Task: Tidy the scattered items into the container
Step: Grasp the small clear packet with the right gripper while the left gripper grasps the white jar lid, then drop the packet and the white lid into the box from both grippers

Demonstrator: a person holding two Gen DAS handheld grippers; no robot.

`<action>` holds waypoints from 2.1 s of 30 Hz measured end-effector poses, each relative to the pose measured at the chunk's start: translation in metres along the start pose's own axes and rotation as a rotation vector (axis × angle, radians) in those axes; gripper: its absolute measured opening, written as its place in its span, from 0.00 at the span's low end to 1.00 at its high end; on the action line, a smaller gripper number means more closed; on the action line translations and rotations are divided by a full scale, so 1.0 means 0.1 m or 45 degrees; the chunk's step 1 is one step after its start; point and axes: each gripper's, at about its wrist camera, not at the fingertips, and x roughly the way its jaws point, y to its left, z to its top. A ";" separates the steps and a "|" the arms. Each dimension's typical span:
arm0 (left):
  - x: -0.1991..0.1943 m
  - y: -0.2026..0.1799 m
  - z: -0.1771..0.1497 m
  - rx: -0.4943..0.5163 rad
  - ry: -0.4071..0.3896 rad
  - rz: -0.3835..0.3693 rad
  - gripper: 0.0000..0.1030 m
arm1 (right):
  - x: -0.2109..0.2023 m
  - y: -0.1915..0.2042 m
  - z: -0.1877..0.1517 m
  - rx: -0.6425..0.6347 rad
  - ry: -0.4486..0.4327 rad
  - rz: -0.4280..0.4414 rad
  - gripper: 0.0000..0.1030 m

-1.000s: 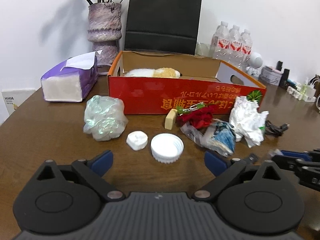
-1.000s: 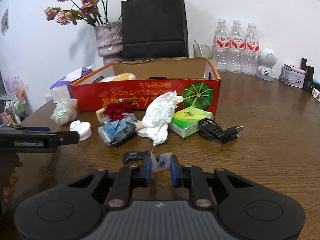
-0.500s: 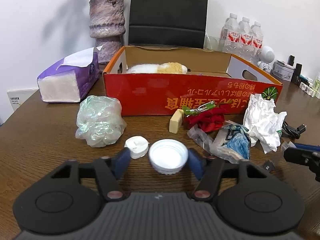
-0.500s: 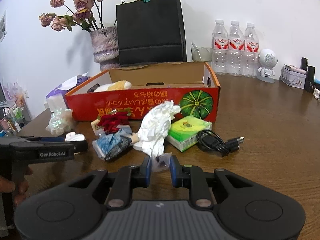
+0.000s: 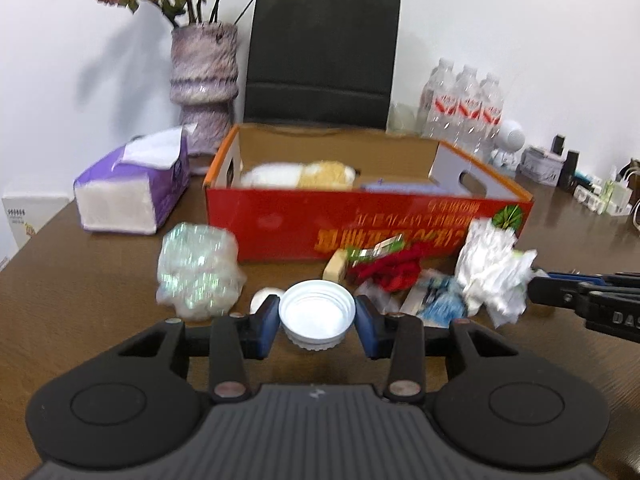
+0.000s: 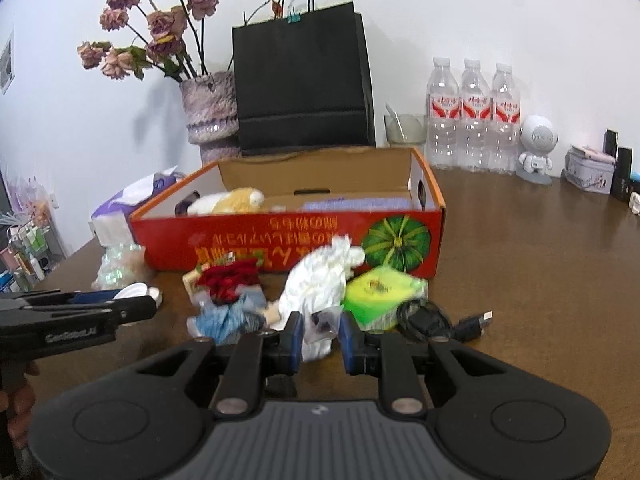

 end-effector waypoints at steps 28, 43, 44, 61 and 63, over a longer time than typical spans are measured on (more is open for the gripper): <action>1.33 0.11 1.22 -0.139 -0.133 -0.015 0.40 | 1.47 -0.18 1.21 -0.015 -0.078 -0.010 0.18; 1.35 0.15 1.20 -0.146 -0.100 0.064 1.00 | 1.58 -0.24 1.17 0.018 0.035 -0.019 1.00; 1.36 0.15 1.20 -0.145 -0.093 0.065 1.00 | 1.58 -0.24 1.17 0.023 0.040 -0.024 1.00; 1.06 0.19 1.19 -0.144 -0.135 0.062 1.00 | 1.31 -0.23 1.24 0.023 -0.014 -0.028 1.00; 0.95 0.20 1.17 -0.136 -0.145 0.058 1.00 | 1.20 -0.23 1.23 0.019 -0.030 -0.026 1.00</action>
